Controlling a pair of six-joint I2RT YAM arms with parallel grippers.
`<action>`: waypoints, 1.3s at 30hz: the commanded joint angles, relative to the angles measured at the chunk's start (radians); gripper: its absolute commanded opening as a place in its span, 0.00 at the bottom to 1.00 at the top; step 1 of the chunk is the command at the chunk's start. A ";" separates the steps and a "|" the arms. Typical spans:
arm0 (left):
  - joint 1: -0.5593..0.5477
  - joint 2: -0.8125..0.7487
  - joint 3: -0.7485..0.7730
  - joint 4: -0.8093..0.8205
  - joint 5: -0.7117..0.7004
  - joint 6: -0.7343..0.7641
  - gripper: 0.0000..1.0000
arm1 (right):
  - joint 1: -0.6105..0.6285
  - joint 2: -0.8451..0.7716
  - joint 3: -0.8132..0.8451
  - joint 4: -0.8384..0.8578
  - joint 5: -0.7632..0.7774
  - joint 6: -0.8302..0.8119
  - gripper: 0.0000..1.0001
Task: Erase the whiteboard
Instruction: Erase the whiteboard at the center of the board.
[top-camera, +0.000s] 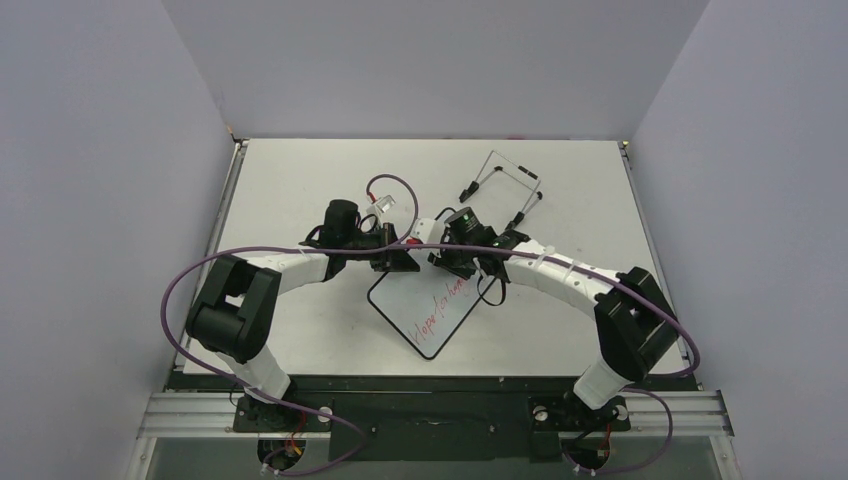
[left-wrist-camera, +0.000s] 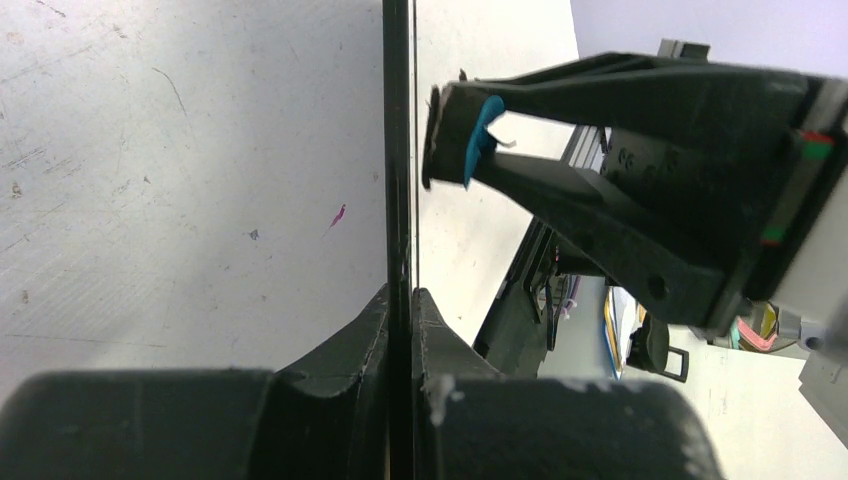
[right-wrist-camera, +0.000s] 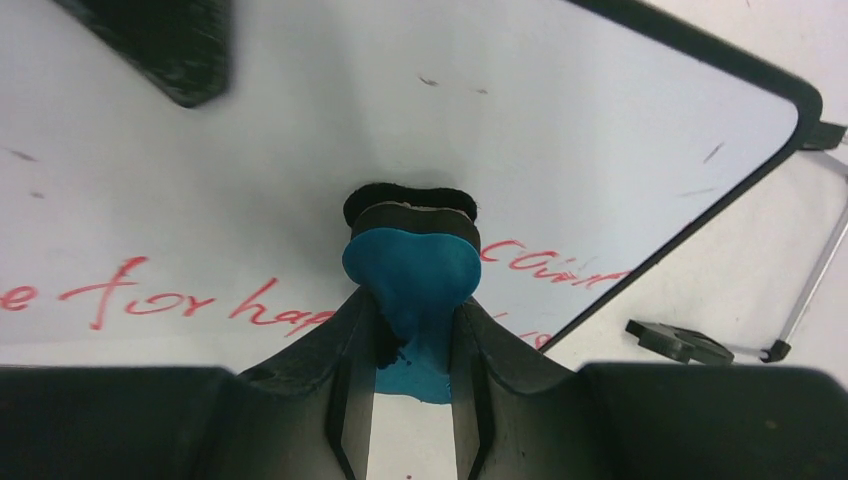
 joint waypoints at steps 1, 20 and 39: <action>-0.006 -0.009 0.028 0.064 0.061 0.003 0.00 | -0.022 0.036 0.010 -0.021 0.068 -0.029 0.00; -0.007 -0.009 0.031 0.058 0.064 0.005 0.00 | -0.020 0.044 0.032 0.063 0.194 0.099 0.00; -0.012 -0.012 0.022 0.068 0.058 -0.002 0.00 | 0.022 0.056 0.046 0.067 0.202 0.131 0.00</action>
